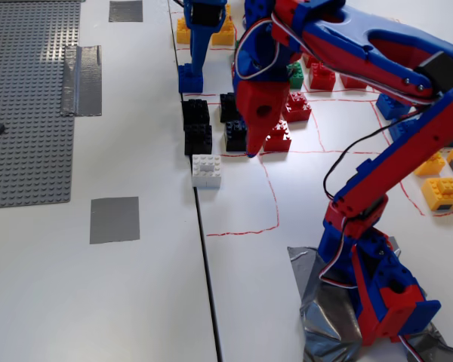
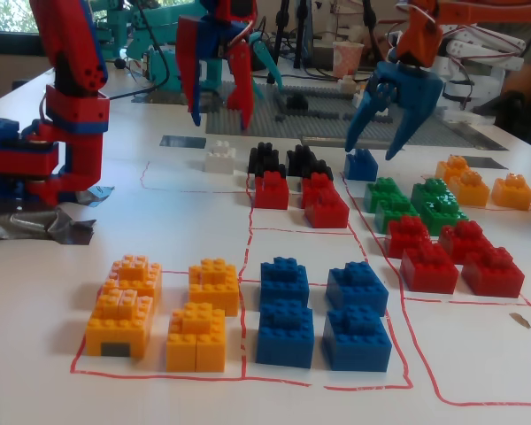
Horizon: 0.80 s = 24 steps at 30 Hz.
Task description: Grab the block and put it in the grey marker
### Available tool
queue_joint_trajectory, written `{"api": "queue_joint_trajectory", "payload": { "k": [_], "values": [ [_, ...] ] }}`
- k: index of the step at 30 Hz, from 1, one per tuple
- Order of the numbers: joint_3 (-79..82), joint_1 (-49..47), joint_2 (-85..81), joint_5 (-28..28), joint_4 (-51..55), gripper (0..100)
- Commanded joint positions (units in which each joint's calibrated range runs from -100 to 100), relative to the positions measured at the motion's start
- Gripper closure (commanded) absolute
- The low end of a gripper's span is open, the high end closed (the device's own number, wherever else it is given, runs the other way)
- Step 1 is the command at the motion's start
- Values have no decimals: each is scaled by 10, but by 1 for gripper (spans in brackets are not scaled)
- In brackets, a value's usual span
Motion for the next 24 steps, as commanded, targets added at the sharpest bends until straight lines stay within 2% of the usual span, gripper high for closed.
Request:
{"api": "queue_joint_trajectory", "payload": {
  "k": [1,14,24],
  "values": [
    [-30,-18,4,-11,7,77],
    [-103,-48,100,-19,-3,72],
    [-121,-63,128,-19,-14,72]
  ]
}}
